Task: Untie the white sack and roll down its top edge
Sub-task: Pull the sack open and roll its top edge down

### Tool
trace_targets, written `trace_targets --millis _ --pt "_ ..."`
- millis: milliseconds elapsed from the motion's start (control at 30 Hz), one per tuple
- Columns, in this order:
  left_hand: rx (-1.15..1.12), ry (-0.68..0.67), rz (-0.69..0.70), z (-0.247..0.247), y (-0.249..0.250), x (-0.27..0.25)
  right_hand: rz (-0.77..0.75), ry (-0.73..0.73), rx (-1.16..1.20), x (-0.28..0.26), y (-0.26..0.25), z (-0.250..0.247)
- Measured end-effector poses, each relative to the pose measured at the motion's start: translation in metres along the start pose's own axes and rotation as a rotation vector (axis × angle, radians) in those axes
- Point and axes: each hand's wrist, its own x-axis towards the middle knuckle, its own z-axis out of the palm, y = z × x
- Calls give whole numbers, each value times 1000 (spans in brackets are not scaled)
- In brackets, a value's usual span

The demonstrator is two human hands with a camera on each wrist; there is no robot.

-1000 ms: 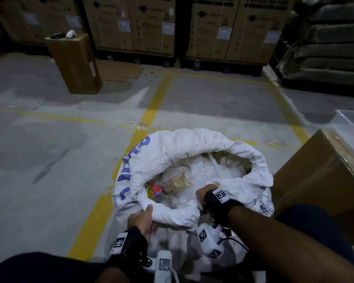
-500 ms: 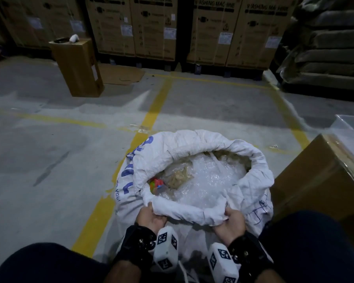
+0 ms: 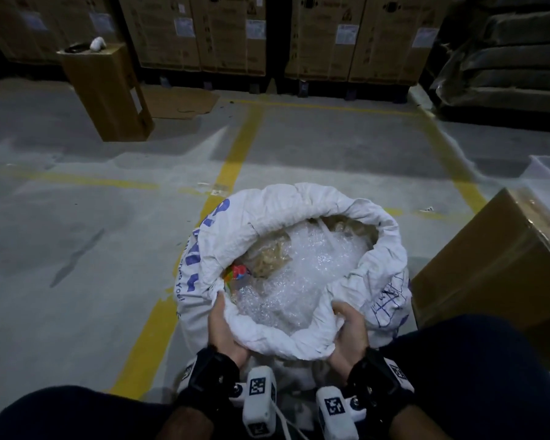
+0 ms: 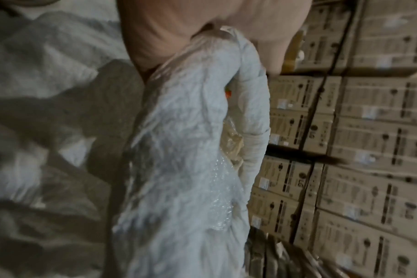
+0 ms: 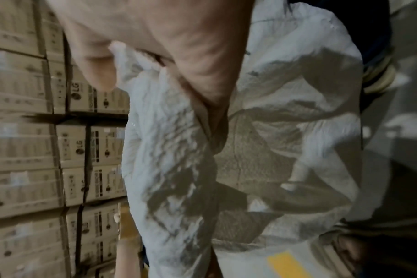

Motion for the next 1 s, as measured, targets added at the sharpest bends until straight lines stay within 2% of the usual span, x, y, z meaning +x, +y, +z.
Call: trace_targets --millis 67,133,200,267,367,433,467,567,600,667,833,1000 --pt "183 -35 -97 -13 -7 15 61 -72 -57 -2 2 -2" --pt "395 34 -115 -11 -4 4 114 -70 -208 -3 6 -1" --pt "561 165 -17 -13 -6 4 77 113 -452 6 12 -1" --pt "758 273 10 -13 -7 1 15 253 -601 9 15 2" --pt "1222 407 22 -12 -5 -2 29 318 -735 8 16 -1" --pt "1399 481 66 -11 -3 -9 45 330 -850 3 15 -11" --pt "1472 513 105 -10 -4 -10 79 312 -903 0 14 -16" --pt "1711 469 197 -6 -2 -17 306 222 -984 -13 14 -27" --pt "1740 462 197 -7 0 -17 361 200 -944 -16 12 -27" --pt "1740 462 222 -7 5 -18 377 159 -895 -23 9 -22" --pt "1606 476 282 -14 12 -22 247 164 -897 -40 4 -1" --pt "1497 502 303 -19 14 -22 268 93 -1103 -67 4 3"
